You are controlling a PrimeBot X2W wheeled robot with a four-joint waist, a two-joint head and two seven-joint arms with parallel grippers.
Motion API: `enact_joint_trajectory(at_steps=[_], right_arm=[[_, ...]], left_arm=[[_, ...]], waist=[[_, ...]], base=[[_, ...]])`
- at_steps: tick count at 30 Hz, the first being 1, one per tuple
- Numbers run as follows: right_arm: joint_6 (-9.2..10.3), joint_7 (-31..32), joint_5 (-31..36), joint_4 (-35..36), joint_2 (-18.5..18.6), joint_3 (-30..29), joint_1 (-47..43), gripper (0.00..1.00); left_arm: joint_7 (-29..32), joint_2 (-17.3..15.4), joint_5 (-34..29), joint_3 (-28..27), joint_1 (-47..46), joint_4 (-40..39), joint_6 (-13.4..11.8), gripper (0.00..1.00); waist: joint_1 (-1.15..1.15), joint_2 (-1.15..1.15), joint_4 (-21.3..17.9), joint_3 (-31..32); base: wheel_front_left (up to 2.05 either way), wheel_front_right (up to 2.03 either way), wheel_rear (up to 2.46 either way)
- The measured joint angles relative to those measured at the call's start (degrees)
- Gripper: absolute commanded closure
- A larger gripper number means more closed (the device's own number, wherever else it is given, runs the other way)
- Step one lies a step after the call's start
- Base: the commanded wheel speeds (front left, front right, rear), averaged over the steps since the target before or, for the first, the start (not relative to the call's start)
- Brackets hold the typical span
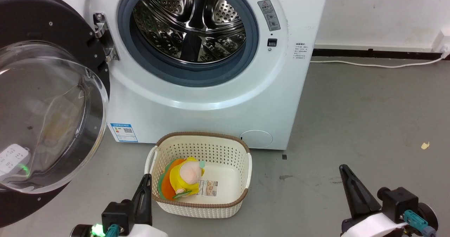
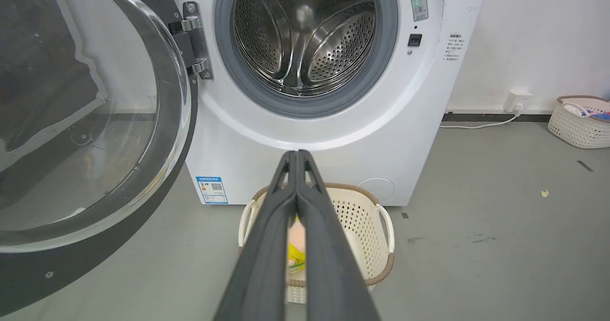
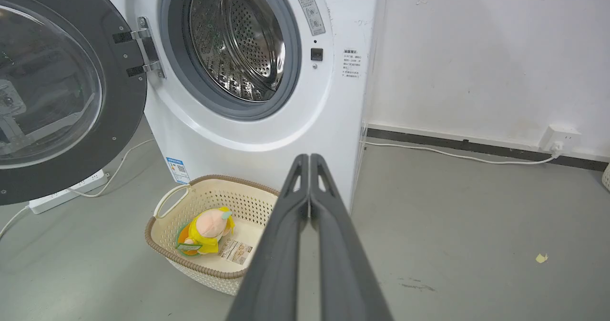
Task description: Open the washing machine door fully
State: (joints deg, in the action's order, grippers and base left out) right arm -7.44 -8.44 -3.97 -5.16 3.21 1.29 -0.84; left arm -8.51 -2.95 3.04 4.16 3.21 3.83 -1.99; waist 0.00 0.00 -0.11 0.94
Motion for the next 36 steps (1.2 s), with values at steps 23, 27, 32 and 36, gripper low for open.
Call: enact_joint_trajectory(at_steps=[23,27,32,36], right_arm=[[0.00,2.8,1.2,1.6,0.0,-0.4,0.0,1.00],[0.00,3.3,1.5,1.8,0.0,-0.5,0.0,1.00],[0.00,3.8,1.5,2.0,0.0,-0.6,0.0,1.00],[0.00,4.4,2.1,2.3,0.0,-0.6,0.0,1.00]], left_arm=[[3.0,0.0,-0.9,-1.4,-0.9,-1.2,0.6,1.00],[3.3,0.1,-0.9,-1.5,-1.0,-1.5,0.7,1.00],[3.8,0.1,-1.1,-1.7,-1.1,-1.7,0.7,1.00],[4.2,0.1,-1.4,-2.0,-1.1,-1.9,0.9,1.00]], waist=[[0.00,0.00,0.0,-0.3],[0.00,0.00,0.0,-0.4],[0.00,0.00,0.1,-0.4],[0.00,0.00,0.1,-0.5]], base=[[0.00,0.00,0.00],[0.00,0.00,0.00],[0.00,0.00,0.00],[0.00,0.00,0.00]])
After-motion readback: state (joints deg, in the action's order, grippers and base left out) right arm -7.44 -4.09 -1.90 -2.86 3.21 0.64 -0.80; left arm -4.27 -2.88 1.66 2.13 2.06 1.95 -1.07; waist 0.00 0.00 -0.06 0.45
